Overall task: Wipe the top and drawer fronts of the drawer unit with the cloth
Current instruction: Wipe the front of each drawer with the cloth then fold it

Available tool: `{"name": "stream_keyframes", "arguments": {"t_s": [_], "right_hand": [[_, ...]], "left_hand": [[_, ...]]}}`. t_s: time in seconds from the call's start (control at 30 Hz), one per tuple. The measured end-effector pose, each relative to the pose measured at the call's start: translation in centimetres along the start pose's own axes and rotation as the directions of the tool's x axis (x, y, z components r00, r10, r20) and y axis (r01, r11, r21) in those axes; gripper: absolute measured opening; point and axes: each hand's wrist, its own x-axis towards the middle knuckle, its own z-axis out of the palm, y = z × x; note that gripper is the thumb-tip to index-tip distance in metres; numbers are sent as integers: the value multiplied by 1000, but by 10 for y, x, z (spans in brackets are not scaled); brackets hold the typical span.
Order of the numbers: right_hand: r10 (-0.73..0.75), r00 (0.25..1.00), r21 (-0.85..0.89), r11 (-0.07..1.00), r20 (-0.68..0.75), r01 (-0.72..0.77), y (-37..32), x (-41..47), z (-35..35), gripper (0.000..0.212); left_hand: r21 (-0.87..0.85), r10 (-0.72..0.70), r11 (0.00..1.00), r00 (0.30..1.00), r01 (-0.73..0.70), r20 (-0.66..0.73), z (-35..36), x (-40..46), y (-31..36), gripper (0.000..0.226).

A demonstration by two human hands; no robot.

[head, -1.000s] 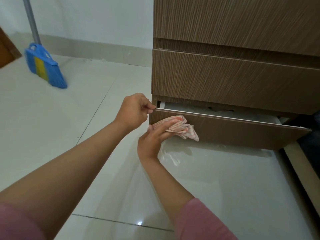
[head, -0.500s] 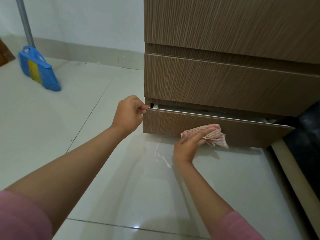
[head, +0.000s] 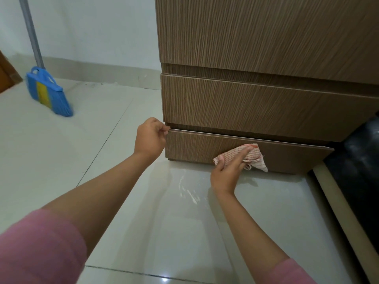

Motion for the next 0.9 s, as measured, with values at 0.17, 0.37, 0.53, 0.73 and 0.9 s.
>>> {"name": "stream_keyframes", "arguments": {"t_s": [0.17, 0.37, 0.53, 0.73, 0.9], "right_hand": [[14, 999, 11, 1000, 46, -15, 0, 3, -4, 84], [16, 994, -6, 1000, 104, -15, 1, 1, -16, 79], [-79, 984, 17, 997, 157, 77, -5, -13, -24, 70], [-116, 963, 167, 983, 243, 76, -20, -26, -29, 48], [-159, 892, 168, 981, 423, 96, -32, -29, -36, 48]], "left_hand": [[17, -18, 1000, 1000, 18, 3, 2, 4, 2, 16], [10, -44, 999, 999, 44, 22, 4, 4, 2, 16], [-37, -96, 994, 994, 98, 45, 3, -4, 5, 17], [-108, -171, 977, 977, 185, 125, -5, -21, 16, 26], [-201, -286, 925, 939, 323, 194, -15, -26, 42, 26]]}}
